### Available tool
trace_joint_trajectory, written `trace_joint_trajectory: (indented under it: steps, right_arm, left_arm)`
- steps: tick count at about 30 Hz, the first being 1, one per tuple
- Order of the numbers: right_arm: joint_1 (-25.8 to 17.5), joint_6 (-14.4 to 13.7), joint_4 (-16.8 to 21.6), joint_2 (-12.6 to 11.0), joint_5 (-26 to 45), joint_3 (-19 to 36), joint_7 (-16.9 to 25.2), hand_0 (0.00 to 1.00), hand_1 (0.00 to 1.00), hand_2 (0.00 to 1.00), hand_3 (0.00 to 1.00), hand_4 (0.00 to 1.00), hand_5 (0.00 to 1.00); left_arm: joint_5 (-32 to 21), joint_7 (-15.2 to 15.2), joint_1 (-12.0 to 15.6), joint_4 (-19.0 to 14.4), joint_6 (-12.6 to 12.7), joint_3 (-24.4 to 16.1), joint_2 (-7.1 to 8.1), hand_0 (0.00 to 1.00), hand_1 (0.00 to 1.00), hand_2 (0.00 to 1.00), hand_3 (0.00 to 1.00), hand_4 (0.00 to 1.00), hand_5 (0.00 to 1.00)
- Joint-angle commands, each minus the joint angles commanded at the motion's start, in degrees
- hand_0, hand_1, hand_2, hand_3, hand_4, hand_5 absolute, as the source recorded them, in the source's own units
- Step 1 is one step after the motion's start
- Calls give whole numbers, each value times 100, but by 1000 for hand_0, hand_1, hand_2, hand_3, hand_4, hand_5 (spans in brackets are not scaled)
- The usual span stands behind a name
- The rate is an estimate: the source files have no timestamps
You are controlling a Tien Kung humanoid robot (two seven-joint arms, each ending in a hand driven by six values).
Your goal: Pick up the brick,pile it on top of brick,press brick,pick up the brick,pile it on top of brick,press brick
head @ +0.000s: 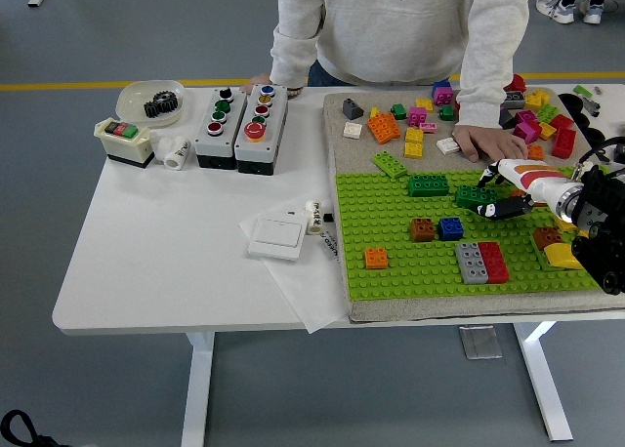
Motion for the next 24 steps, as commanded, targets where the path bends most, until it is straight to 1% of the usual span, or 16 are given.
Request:
trace_joint_trajectory:
  steps: [1,6,7,9,12,13,18,19,24]
  right_arm:
    - [-6,-33,1,3,22,1,18,668,673,707,608,784,526]
    - [-14,-114,3,15,50,-4,52,668,673,707,608,784,526]
    - [-16,-126,5,19,51,-10,59,641,649,690,587,773,534]
    - [-19,-142,7,22,43,-12,65,641,649,690,587,773,534]
    - [-23,-126,4,19,1,-1,44,641,649,690,587,773,534]
    - [-22,-115,3,18,-14,4,35,582,613,629,570,755,533]
    - [-15,-120,1,11,-10,15,32,582,613,629,570,755,533]
    - [-14,-124,1,11,-7,13,34,557,607,622,566,743,537]
    - [-13,-100,-3,8,-47,36,5,557,607,622,566,743,537]
  left_arm:
    - [5,1,3,-1,-1,-5,0,777,761,763,596,661,595]
    - [27,6,9,-2,-9,-17,2,777,761,763,596,661,595]
    - [36,7,12,-2,-10,-21,1,777,761,763,596,661,596]
    - [46,8,12,-2,-11,-27,1,777,761,763,596,661,596]
    - [54,8,12,-1,-10,-30,-1,777,761,763,596,661,596]
    - [53,7,12,-1,-9,-29,-1,778,761,763,596,661,597]
    - [38,5,-7,-3,-9,-13,2,778,761,763,596,661,597]
    - [38,5,-9,-3,-10,-13,2,778,761,763,596,660,597]
    - [12,0,-26,-2,-2,6,1,778,761,763,596,660,597]
